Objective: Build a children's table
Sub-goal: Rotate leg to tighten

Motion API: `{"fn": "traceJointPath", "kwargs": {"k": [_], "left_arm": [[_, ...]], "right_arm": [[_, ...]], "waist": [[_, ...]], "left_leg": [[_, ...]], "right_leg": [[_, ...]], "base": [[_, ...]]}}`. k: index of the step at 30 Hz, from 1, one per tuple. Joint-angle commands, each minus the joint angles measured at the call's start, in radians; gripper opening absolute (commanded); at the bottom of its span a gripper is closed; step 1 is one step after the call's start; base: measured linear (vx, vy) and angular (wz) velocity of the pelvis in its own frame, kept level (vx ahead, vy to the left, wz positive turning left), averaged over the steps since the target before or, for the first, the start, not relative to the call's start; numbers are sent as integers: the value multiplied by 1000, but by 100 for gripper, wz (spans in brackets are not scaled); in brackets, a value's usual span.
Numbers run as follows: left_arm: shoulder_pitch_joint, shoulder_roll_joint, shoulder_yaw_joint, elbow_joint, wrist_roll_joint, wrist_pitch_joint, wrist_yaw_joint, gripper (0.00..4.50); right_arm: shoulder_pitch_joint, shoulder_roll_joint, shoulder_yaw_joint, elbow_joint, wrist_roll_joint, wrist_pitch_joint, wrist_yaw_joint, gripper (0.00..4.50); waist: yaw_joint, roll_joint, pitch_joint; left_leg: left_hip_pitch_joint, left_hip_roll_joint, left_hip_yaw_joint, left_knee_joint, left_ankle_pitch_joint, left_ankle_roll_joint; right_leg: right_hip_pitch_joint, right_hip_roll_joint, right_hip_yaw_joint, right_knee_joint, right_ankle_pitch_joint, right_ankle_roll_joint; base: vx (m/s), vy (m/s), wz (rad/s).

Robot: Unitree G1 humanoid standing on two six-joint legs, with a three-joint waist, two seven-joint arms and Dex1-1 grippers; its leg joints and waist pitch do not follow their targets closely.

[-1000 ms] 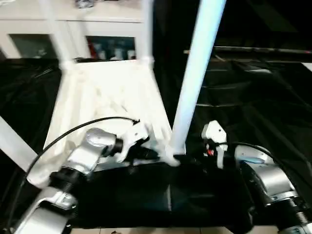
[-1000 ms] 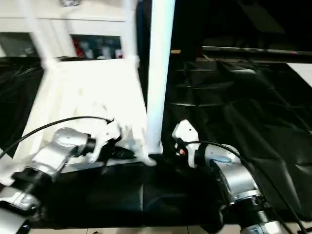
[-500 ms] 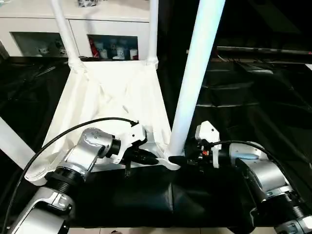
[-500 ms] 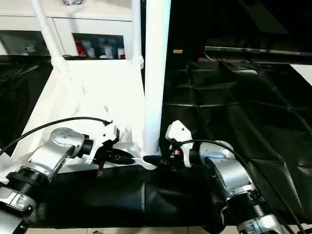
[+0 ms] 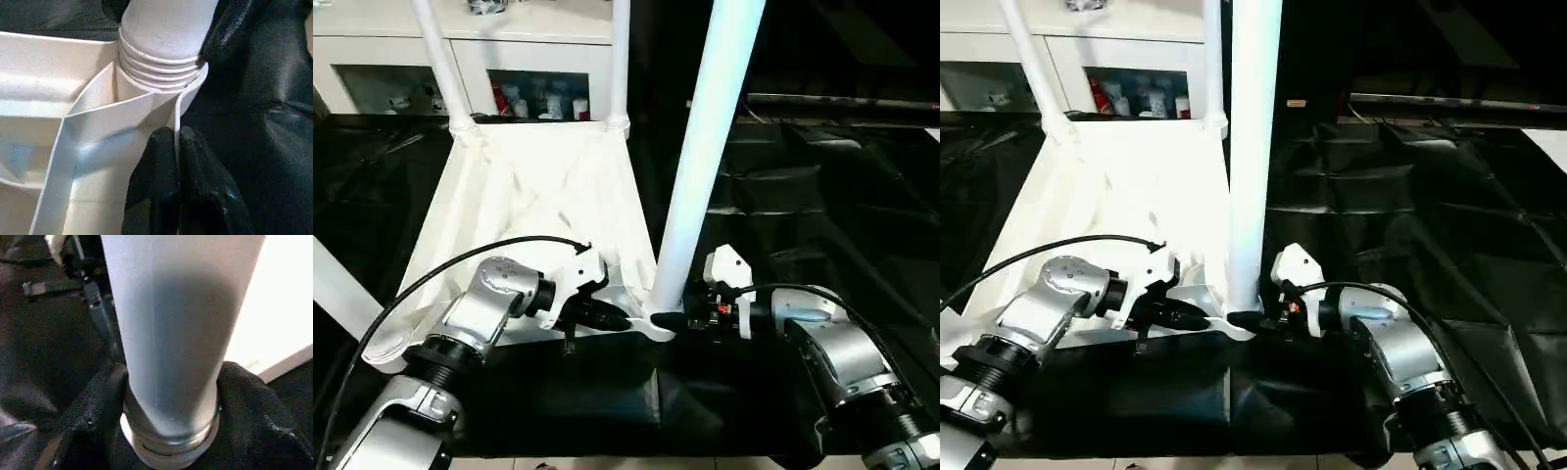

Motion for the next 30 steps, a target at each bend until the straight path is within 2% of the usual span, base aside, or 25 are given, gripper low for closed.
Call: {"fn": "traceJointPath", "kwargs": {"k": [1, 2, 3, 5, 6, 9, 10, 12, 14, 15, 16, 18, 19, 22, 26, 27, 28, 29, 30], "left_arm": [[-7, -21, 6, 30, 1, 6, 33, 0], [-29, -52, 19, 72, 17, 7, 109, 0], [-34, -59, 20, 82, 22, 8, 126, 0], [-54, -88, 26, 118, 37, 7, 190, 0], [-78, -123, 34, 159, 52, 8, 270, 0], [-119, -180, 43, 223, 72, 11, 390, 0], [-133, -205, 46, 244, 76, 15, 431, 0], [-146, -227, 48, 263, 81, 13, 465, 0], [-156, -244, 45, 281, 90, 3, 480, 0], [-162, -252, 40, 291, 94, -8, 479, 0], [-163, -253, 39, 294, 94, -11, 478, 0], [-164, -253, 36, 295, 93, -19, 458, 0], [-161, -249, 35, 292, 91, -23, 444, 0], [-156, -231, 36, 292, 83, -40, 409, 0], [-145, -209, 36, 279, 72, -52, 361, 0], [-126, -181, 34, 256, 57, -67, 287, 0], [-123, -176, 34, 253, 56, -67, 277, 0], [-119, -169, 33, 248, 54, -67, 261, 0], [-98, -137, 33, 218, 33, -80, 187, 0]], "right_arm": [[-8, 13, -19, 33, -10, 1, -53, 256], [-7, 57, -64, 79, -5, -19, -148, 256], [-5, 68, -73, 88, -3, -20, -169, 256], [1, 104, -98, 115, -6, -25, -249, 256], [13, 145, -107, 127, -23, -25, -339, 256], [31, 222, -104, 131, -67, -15, -489, 255], [31, 249, -86, 137, -106, -12, -554, 254], [26, 279, -73, 149, -140, -12, -615, 254], [13, 316, -80, 163, -134, -19, -642, 254], [3, 332, -78, 167, -126, -27, -638, 254], [1, 334, -75, 168, -125, -31, -634, 254], [-4, 329, -68, 157, -115, -51, -602, 254], [-4, 321, -69, 149, -108, -58, -580, 308], [-2, 274, -79, 108, -82, -70, -494, 327], [-2, 213, -82, 59, -47, -41, -392, 369], [9, 133, -64, 2, -19, -16, -270, 375], [11, 121, -62, -7, -13, -12, -251, 375], [15, 102, -58, -21, -4, -4, -221, 375], [28, 34, -51, -59, 18, 13, -128, 375]], "waist": [[-2, -6, -57], [-5, -10, -57], [-6, -7, -55], [-12, -11, -54], [-15, -11, -54], [-19, -10, -52], [-19, -8, -53], [-20, -8, -53], [-22, -8, -53], [-22, -8, -53], [-22, -3, -54], [-22, -5, -53], [-22, -5, -53], [-20, -7, -55], [-16, -9, -57], [-14, -8, -57], [-13, -10, -57], [-13, -10, -57], [-10, -8, -56]], "left_leg": [[12, 21, -12, -63, -254, 22], [12, 21, -12, -64, -263, 16], [15, 18, -13, -64, -279, 10], [12, 17, -15, -66, -291, 1], [14, 16, -16, -66, -299, -4], [16, 15, -17, -66, -317, -6], [17, 14, -18, -67, -314, -13], [15, 14, -20, -70, -319, -13], [16, 13, -20, -70, -332, -7], [14, 14, -21, -71, -335, -4], [16, 14, -21, -71, -342, -2], [15, 14, -21, -72, -352, 1], [16, 15, -21, -72, -358, 2], [13, 15, -20, -70, -350, 13], [9, 17, -17, -68, -307, 31], [9, 16, -17, -68, -297, 37], [8, 18, -18, -68, -289, 41], [7, 18, -16, -67, -284, 46], [8, 19, -15, -65, -281, 53]], "right_leg": [[42, -51, 32, -71, -253, -216], [41, -51, 31, -74, -283, -204], [36, -52, 31, -80, -325, -194], [37, -52, 29, -85, -374, -175], [33, -52, 29, -88, -397, -164], [29, -52, 28, -96, -444, -143], [26, -51, 28, -96, -449, -135], [29, -51, 27, -97, -448, -130], [26, -51, 28, -100, -448, -129], [29, -51, 27, -99, -445, -127], [27, -51, 28, -101, -435, -129], [28, -50, 28, -101, -429, -131], [27, -50, 28, -101, -430, -132], [31, -50, 29, -99, -409, -139], [37, -51, 30, -91, -345, -161], [41, -50, 29, -91, -332, -165], [44, -51, 29, -88, -322, -169], [42, -49, 30, -87, -311, -173], [42, -52, 31, -87, -306, -182]], "base": [[0, 0, 0], [0, 0, 0], [0, 0, 0], [0, 0, 0], [0, 0, 0], [0, 0, 0], [0, 0, 0], [0, 0, 0], [0, 0, 0], [0, 0, 0], [0, 0, 0], [0, 0, 0], [0, 0, 0], [0, 0, 0], [0, 0, 0], [0, 0, 0], [0, 0, 0], [0, 0, 0], [0, 0, 0]]}}
